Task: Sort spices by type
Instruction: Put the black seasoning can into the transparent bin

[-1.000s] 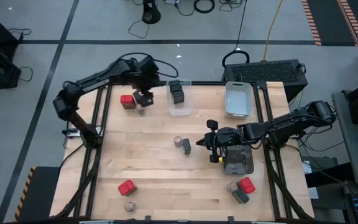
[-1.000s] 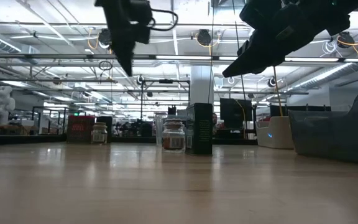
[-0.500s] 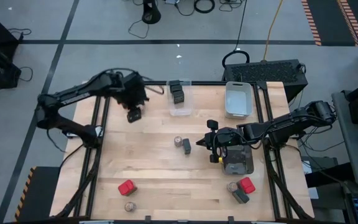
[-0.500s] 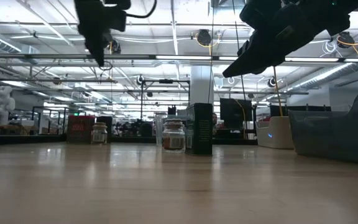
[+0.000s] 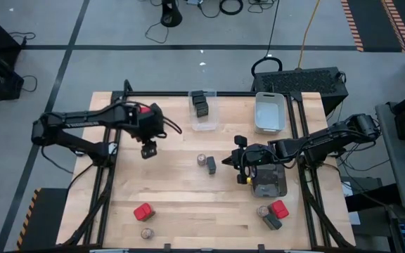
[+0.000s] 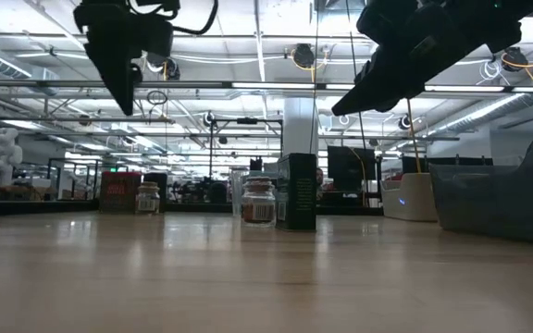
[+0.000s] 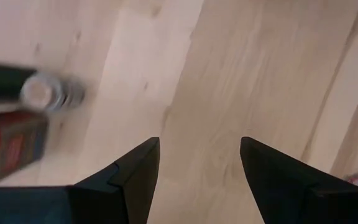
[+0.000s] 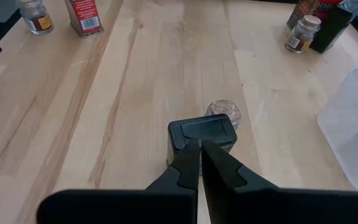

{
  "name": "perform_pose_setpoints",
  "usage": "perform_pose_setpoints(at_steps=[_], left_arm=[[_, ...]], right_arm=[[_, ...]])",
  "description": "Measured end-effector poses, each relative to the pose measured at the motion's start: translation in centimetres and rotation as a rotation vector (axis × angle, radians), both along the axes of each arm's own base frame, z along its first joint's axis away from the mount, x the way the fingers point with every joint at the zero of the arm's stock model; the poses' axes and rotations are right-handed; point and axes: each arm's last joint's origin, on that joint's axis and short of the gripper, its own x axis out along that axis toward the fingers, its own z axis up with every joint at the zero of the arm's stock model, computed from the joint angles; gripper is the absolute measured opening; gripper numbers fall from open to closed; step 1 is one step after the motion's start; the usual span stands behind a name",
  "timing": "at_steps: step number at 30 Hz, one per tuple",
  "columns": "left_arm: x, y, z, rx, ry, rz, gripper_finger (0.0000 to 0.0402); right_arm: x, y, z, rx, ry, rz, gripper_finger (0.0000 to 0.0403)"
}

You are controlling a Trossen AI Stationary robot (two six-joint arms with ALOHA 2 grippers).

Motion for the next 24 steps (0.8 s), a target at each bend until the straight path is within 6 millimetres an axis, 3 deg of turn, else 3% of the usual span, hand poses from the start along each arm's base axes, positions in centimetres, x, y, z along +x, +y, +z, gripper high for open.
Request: perform_pose_setpoints(at_steps=[8, 17, 24], left_arm=[[2.7, -2.3, -0.7, 0.007, -0.256, -0.104, 0.0231], [5.3, -6.1, 0.8, 0.019, -0.561, -0.284, 0.0231], [7.9, -9.0, -0.1, 0.043, -0.672, -0.427, 0.0231]], right_arm=[[-0.2, 0.0, -0.3, 0.029, 0.032, -0.013, 0.0000], [-0.5, 0.7, -0.5, 0.117, 0.080, 0.035, 0.0000], [0.0, 1.8, 1.0, 0.121, 0.034, 0.076, 0.0000]])
